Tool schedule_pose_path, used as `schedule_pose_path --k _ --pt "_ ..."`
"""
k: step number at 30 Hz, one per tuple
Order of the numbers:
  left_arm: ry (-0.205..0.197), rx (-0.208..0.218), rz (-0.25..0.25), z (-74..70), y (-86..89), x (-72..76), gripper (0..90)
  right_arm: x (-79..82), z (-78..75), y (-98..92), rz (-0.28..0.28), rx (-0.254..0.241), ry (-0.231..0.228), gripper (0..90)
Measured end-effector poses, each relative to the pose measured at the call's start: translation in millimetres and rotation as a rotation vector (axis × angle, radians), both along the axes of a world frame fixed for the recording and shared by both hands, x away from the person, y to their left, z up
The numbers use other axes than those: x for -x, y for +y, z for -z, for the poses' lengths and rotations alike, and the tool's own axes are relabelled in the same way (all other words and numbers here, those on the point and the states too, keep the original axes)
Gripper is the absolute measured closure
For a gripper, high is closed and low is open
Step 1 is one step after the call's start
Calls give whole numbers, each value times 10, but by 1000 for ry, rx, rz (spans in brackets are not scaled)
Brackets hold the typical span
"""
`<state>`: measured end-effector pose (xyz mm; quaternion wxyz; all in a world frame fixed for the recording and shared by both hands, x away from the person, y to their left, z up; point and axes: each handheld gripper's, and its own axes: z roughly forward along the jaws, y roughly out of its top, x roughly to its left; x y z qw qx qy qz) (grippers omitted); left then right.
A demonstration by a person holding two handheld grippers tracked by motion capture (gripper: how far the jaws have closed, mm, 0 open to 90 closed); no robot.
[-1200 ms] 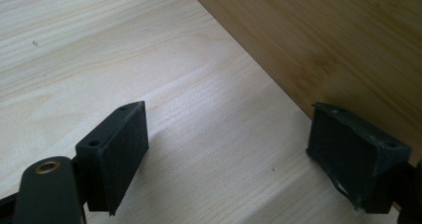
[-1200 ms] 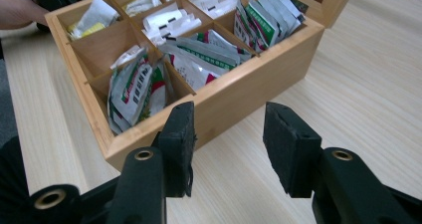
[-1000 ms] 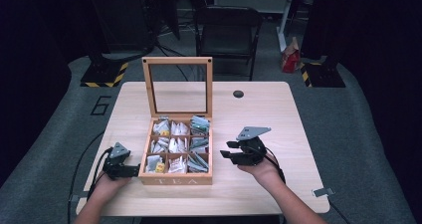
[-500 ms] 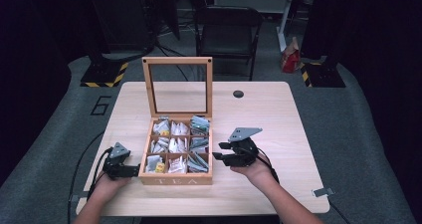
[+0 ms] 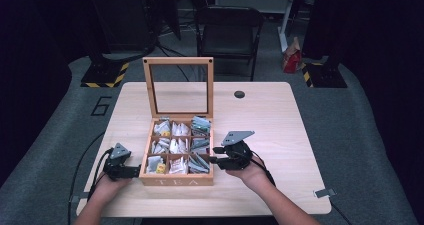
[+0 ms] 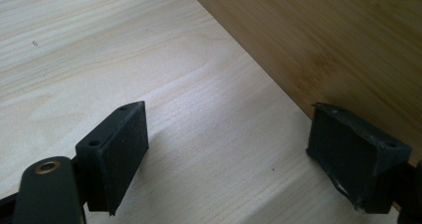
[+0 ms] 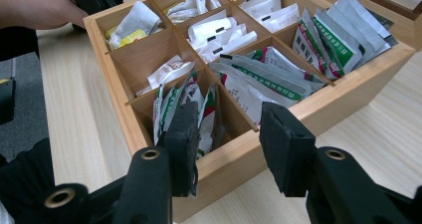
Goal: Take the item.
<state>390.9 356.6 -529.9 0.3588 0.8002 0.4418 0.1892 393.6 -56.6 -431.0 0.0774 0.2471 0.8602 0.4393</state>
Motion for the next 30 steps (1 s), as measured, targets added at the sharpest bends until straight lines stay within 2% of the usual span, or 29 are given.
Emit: schedule_pose_path --k 17,21,30 --pt "1 -1 0 -1 1 0 158 25 87 132 -25 10 13 628" --pt "0 -1 1 0 1 0 158 29 104 148 -38 22 9 657" --pt "0 -1 0 0 0 0 158 17 166 188 -40 21 35 735"
